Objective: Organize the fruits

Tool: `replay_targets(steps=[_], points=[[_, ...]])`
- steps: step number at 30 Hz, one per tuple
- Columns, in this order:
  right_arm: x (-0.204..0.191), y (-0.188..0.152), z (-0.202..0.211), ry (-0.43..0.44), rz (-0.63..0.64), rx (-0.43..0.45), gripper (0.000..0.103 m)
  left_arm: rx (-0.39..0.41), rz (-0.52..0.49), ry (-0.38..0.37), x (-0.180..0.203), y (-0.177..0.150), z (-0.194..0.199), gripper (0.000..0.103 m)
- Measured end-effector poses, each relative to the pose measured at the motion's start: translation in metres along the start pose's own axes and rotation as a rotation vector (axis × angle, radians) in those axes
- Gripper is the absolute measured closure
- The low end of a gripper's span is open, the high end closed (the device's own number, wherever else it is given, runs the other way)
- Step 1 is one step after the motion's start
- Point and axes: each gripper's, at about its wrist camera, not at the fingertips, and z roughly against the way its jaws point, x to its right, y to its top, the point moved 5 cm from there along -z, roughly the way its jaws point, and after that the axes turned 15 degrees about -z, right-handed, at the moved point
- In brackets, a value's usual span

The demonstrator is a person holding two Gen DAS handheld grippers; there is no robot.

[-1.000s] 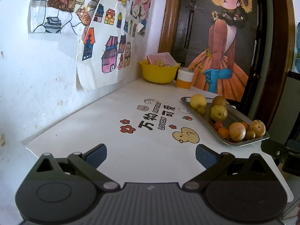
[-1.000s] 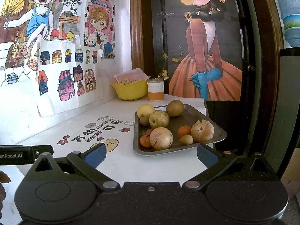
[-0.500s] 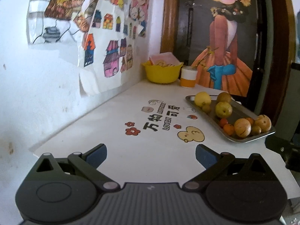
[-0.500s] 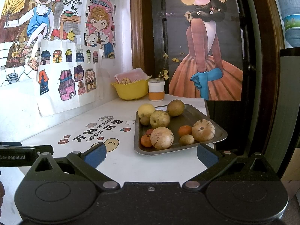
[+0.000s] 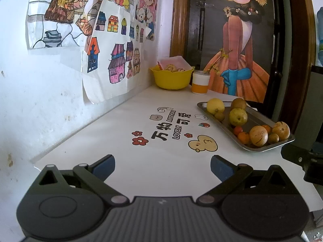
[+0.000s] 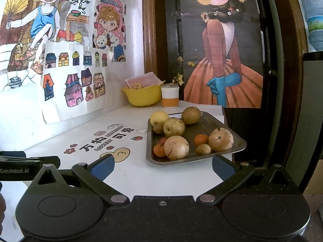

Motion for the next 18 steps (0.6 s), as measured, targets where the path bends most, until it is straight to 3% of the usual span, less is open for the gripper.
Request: replay_targets(steps=[18], points=[[-0.0009, -0.0012, -0.003, 0.009, 0.006, -0.016, 0.001, -0.007, 0.006, -0.012, -0.0006, -0.0007, -0.0023, 0.001]])
